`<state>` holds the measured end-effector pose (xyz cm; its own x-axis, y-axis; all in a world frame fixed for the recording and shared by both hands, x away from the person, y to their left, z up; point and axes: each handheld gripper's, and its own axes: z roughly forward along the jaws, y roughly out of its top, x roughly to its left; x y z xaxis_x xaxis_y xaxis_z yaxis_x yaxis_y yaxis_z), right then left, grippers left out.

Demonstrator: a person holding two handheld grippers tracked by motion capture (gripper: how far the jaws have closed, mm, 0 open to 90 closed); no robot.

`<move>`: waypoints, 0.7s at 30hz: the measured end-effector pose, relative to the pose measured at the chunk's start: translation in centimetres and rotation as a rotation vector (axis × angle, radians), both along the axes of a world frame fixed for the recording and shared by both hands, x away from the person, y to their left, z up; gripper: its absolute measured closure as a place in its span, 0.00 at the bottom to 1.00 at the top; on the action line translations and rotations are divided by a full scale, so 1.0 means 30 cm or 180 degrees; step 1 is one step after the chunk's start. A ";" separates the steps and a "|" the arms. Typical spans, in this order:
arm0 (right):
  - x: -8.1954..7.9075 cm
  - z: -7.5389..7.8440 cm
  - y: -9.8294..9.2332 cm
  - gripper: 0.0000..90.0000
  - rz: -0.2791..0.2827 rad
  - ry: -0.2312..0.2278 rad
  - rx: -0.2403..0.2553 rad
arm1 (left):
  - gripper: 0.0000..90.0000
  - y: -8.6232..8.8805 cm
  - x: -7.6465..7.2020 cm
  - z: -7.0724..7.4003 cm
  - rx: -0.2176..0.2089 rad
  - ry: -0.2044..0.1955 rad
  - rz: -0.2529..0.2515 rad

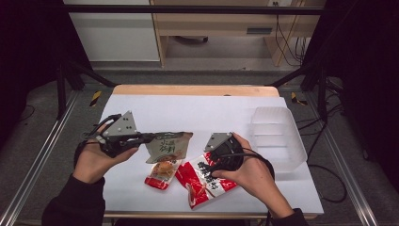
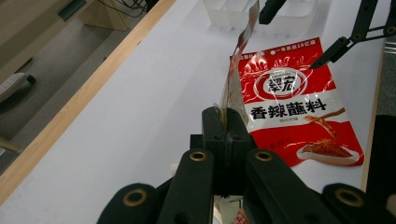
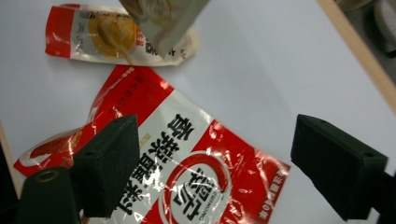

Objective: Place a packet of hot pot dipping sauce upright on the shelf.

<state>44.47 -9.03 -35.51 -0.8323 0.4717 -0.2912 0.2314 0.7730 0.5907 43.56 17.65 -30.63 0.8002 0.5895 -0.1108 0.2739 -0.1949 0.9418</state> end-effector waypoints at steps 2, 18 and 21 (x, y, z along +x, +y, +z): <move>0.002 0.022 0.006 0.25 0.0035 -0.0001 0.0005 | 1.00 -0.018 0.001 0.001 -0.0008 0.0006 -0.0039; 0.040 0.144 0.032 0.59 0.0481 -0.0022 -0.0071 | 1.00 -0.142 0.008 -0.034 -0.0012 0.0091 -0.0319; 0.048 0.141 0.042 0.66 0.0531 0.0016 -0.0123 | 1.00 -0.156 0.007 -0.039 -0.0031 0.0105 -0.0345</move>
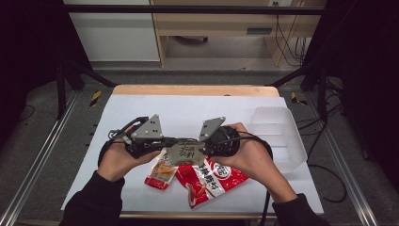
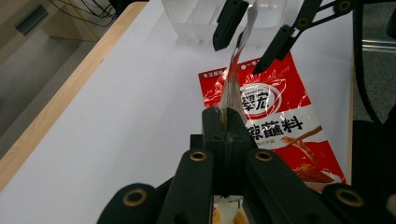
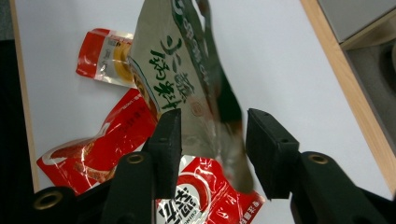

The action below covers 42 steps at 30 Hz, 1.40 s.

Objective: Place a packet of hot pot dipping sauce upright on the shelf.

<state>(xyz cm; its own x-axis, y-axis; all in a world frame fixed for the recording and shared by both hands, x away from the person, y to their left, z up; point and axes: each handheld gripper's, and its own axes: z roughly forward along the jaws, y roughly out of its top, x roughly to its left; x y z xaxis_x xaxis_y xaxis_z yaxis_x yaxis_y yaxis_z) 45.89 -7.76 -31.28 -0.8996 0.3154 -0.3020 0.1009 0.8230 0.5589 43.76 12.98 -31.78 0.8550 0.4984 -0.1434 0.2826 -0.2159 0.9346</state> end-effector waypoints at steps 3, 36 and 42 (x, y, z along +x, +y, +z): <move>0.005 -0.004 0.007 0.75 0.0011 0.0026 -0.0045 | 1.00 -0.008 -0.002 -0.002 0.0000 0.0000 -0.0019; 0.050 0.038 -0.008 1.00 -0.0100 -0.0113 -0.0318 | 0.39 0.023 0.033 -0.097 -0.0467 -0.0170 0.0296; 0.063 0.083 -0.056 1.00 -0.0208 -0.0241 -0.0250 | 0.21 0.069 0.047 -0.178 -0.0425 -0.0106 0.0623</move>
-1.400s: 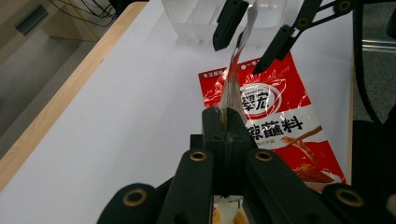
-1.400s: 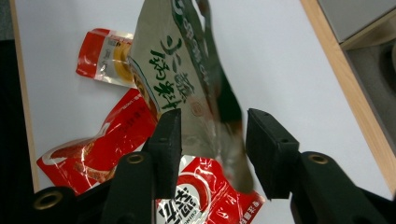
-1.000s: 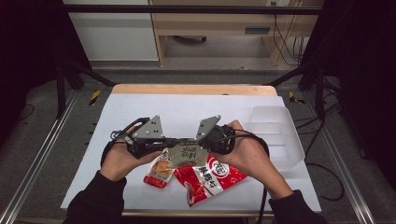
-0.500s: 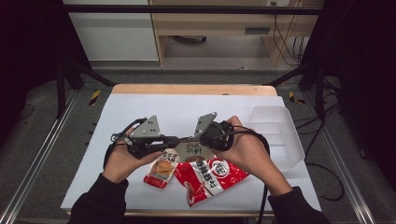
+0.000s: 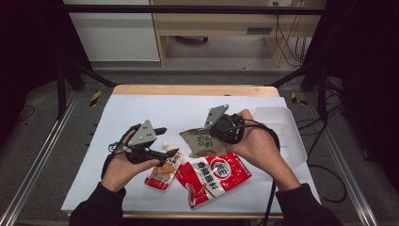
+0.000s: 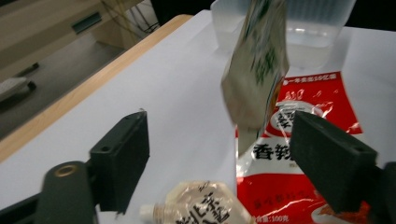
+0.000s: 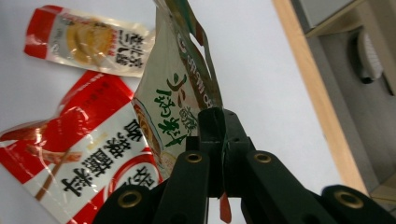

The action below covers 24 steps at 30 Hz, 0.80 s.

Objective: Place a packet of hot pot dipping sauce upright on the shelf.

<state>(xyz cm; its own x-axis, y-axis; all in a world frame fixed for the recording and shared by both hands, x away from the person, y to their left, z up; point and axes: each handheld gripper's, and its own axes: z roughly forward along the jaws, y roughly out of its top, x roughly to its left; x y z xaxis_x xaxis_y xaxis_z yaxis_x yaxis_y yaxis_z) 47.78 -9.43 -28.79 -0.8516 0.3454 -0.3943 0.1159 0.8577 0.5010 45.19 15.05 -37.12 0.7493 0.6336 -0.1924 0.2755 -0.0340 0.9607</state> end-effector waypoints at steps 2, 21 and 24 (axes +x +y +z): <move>0.006 0.022 -0.023 1.00 -0.0040 -0.0082 0.0041 | 0.17 0.014 0.002 -0.042 -0.0028 0.0031 0.0103; 0.071 0.127 -0.242 1.00 -0.0637 -0.0716 0.0365 | 0.10 0.292 0.007 -0.230 0.0022 0.0294 0.0798; 0.077 0.129 -0.281 1.00 -0.0687 -0.0749 0.0346 | 0.10 0.343 -0.008 -0.247 0.0011 0.0321 0.0922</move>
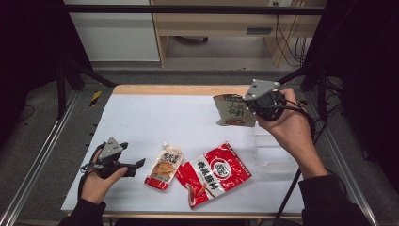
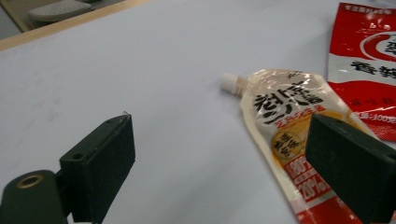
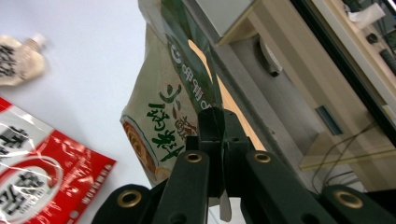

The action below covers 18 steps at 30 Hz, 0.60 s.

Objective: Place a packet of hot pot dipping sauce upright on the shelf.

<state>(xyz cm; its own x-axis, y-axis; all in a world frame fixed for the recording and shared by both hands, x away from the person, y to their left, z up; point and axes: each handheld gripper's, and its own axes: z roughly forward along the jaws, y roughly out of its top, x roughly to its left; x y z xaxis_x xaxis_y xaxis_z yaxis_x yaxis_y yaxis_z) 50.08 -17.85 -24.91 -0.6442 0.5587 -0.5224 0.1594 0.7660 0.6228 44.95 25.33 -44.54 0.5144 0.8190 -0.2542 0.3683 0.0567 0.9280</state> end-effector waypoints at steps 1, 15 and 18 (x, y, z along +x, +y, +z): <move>0.002 0.000 -0.012 1.00 -0.0025 -0.0014 -0.0010 | 0.10 0.015 -0.005 -0.004 0.0068 0.0024 0.0007; 0.029 -0.038 -0.179 1.00 -0.0210 -0.0237 0.0136 | 0.10 -0.001 -0.007 -0.020 0.0189 -0.0029 0.0051; 0.049 -0.064 -0.209 1.00 -0.0237 -0.0242 0.0147 | 0.10 0.001 -0.004 -0.024 0.0183 -0.0016 0.0083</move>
